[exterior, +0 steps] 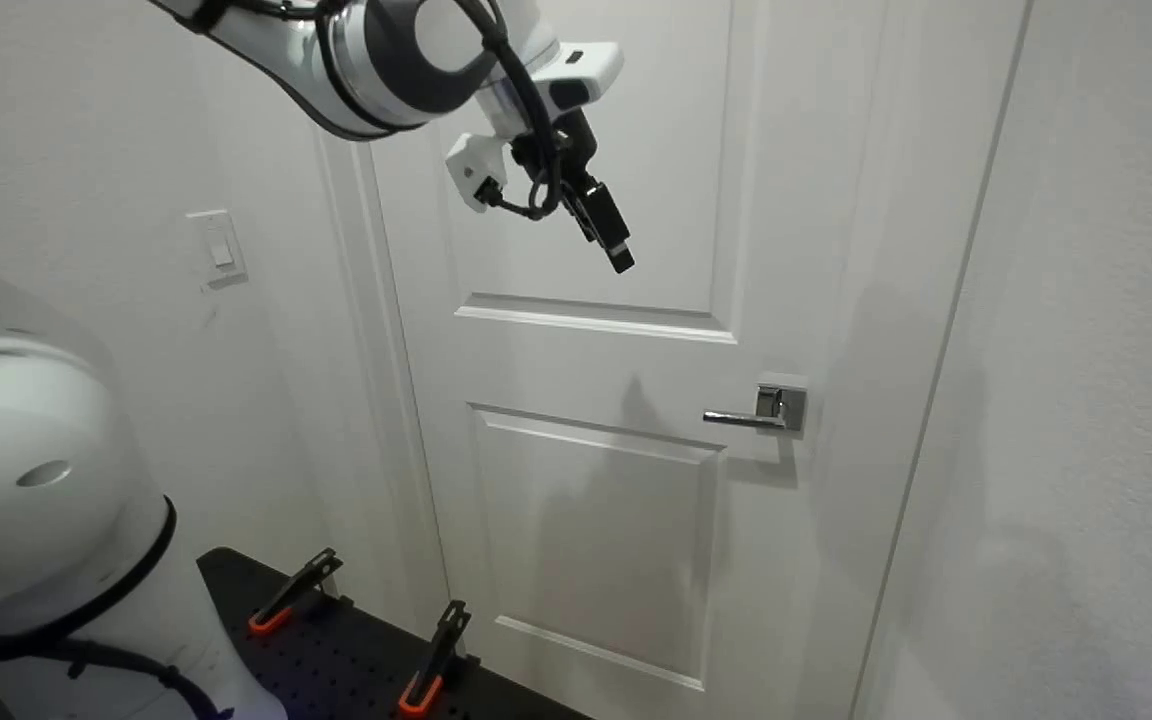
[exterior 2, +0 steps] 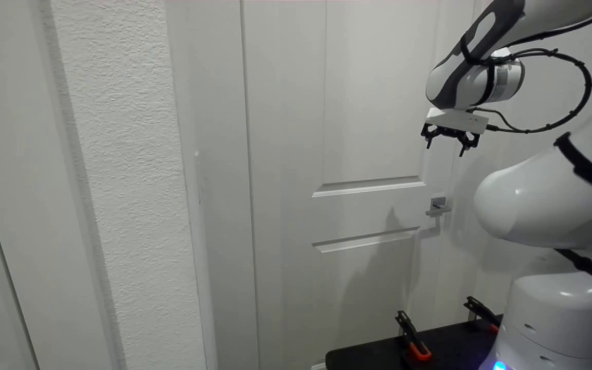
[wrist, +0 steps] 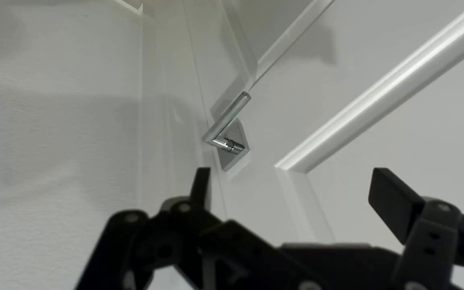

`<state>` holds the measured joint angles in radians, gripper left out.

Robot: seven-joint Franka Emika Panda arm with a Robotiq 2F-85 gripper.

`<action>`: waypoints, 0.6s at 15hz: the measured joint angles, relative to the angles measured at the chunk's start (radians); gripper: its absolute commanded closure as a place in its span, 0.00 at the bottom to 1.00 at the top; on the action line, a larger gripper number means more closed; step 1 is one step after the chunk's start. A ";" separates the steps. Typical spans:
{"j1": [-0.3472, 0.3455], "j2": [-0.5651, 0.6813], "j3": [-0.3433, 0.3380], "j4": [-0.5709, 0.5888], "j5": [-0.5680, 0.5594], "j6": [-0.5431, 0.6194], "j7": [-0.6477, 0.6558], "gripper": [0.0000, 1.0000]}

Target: Open the door.

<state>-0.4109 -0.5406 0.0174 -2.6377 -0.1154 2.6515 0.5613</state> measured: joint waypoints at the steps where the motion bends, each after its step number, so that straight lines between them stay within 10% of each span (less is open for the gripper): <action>1: -0.033 0.001 0.025 -0.015 -0.011 0.029 0.047 0.00; 9: -0.170 0.068 0.123 -0.088 -0.033 0.230 0.234 0.00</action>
<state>-0.5805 -0.4728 0.1405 -2.7255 -0.1481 2.8816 0.7950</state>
